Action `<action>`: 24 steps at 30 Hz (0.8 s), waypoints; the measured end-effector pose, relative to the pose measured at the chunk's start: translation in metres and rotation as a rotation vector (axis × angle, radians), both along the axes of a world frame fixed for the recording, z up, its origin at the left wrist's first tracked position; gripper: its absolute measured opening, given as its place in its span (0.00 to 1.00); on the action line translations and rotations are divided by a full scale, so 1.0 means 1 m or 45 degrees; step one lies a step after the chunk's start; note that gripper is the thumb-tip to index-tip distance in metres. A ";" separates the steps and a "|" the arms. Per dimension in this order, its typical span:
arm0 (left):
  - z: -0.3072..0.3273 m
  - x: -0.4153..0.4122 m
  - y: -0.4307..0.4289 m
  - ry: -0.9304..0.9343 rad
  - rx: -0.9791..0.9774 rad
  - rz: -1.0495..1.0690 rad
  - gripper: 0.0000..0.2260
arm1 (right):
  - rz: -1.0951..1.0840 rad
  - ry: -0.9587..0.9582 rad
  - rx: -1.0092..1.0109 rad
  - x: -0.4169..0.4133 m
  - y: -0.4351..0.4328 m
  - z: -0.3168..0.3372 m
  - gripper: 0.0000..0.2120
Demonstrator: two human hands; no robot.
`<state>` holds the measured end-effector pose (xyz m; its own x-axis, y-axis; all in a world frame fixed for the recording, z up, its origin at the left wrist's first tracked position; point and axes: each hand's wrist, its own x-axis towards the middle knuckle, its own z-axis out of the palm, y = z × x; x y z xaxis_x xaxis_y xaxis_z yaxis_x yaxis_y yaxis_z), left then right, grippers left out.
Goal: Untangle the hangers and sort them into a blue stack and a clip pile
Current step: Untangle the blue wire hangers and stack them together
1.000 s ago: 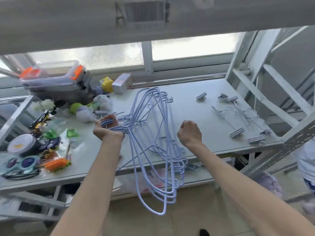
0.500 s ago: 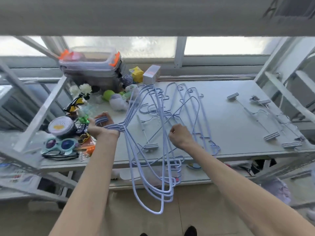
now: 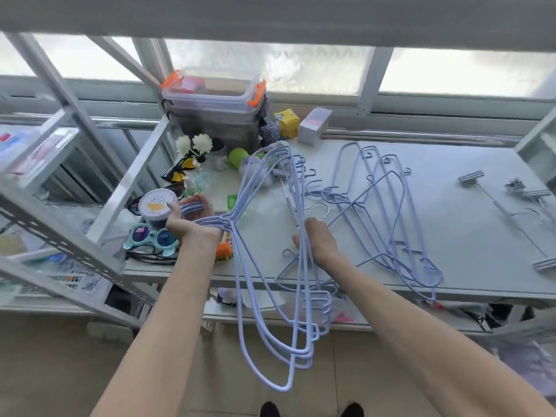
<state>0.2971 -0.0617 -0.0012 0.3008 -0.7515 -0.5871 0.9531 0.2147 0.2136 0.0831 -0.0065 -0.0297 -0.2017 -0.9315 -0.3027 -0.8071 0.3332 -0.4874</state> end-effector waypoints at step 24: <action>0.005 -0.024 0.003 0.054 0.012 0.030 0.10 | -0.237 -0.161 -0.349 -0.029 0.011 0.012 0.07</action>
